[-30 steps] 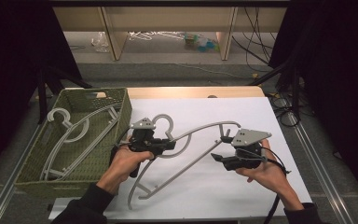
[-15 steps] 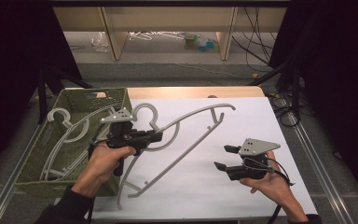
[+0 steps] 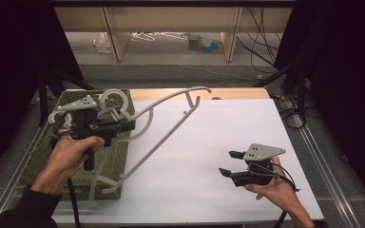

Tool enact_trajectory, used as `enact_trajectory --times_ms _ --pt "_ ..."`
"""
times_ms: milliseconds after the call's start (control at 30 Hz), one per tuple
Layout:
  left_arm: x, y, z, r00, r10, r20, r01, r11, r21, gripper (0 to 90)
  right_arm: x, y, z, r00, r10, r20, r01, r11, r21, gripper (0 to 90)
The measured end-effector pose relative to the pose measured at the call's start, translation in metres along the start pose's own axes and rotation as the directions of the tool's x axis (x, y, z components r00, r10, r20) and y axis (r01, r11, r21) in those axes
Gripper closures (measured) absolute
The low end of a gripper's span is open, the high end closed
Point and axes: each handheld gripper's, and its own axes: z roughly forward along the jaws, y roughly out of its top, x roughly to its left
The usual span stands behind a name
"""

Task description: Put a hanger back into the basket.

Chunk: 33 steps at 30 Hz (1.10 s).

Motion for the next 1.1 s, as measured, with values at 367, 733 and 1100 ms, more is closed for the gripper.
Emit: enact_trajectory --times_ms 367,733,1100 --pt "0.038 0.010 -0.031 0.9909 -0.022 -0.133 0.023 0.9997 0.009 79.7 -0.001 -0.002 0.001 1.0000 0.000 -0.004 0.000 1.000 0.002 31.9" --pt "0.068 0.004 -0.049 0.9821 -0.045 -0.183 0.046 0.9989 0.003 79.7 0.000 -0.003 0.002 0.9999 0.001 -0.013 -0.001 1.000 0.010 32.1" --pt "0.094 -0.003 -0.064 0.9763 -0.073 -0.204 0.070 0.9973 -0.020 79.7 0.001 -0.003 0.002 0.9999 0.004 -0.015 -0.004 1.000 0.010 30.6"
